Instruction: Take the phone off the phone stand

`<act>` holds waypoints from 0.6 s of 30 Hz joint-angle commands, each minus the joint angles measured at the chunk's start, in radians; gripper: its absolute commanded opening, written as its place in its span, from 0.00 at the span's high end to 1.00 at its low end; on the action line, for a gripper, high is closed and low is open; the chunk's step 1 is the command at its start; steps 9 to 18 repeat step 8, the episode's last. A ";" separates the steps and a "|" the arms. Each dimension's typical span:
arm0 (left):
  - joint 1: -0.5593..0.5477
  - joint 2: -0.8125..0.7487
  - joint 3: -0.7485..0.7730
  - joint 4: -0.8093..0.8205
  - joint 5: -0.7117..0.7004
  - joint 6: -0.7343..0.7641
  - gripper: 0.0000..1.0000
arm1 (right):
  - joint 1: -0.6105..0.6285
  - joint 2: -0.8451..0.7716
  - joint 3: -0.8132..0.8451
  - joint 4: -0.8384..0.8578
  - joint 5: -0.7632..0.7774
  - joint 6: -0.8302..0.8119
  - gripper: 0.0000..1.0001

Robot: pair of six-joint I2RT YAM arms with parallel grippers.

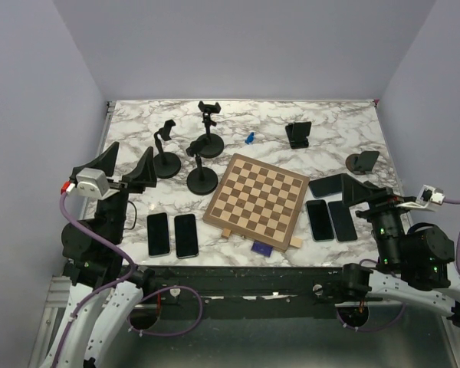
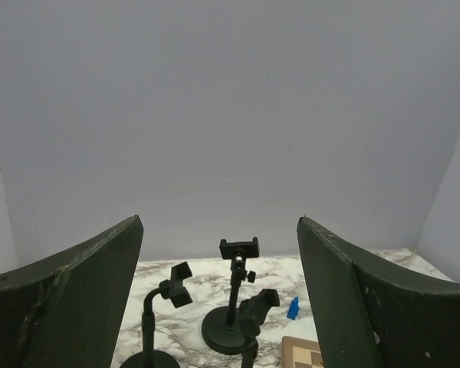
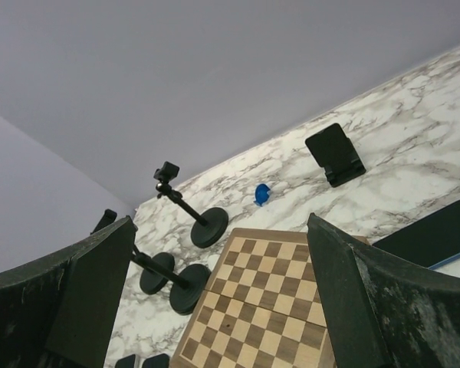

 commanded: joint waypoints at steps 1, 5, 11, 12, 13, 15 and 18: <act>-0.008 -0.011 -0.008 0.030 -0.046 0.015 0.10 | 0.005 -0.012 0.010 -0.021 -0.005 -0.032 0.00; -0.011 -0.001 -0.009 0.030 -0.044 0.015 0.10 | 0.004 -0.015 -0.003 0.022 0.003 -0.060 0.00; -0.013 0.004 0.002 0.017 -0.036 0.012 0.10 | 0.004 -0.016 -0.024 0.070 -0.010 -0.089 0.00; -0.013 0.004 0.002 0.017 -0.036 0.012 0.10 | 0.004 -0.016 -0.024 0.070 -0.010 -0.089 0.00; -0.013 0.004 0.002 0.017 -0.036 0.012 0.10 | 0.004 -0.016 -0.024 0.070 -0.010 -0.089 0.00; -0.013 0.004 0.002 0.017 -0.036 0.012 0.10 | 0.004 -0.016 -0.024 0.070 -0.010 -0.089 0.00; -0.013 0.004 0.002 0.017 -0.036 0.012 0.10 | 0.004 -0.016 -0.024 0.070 -0.010 -0.089 0.00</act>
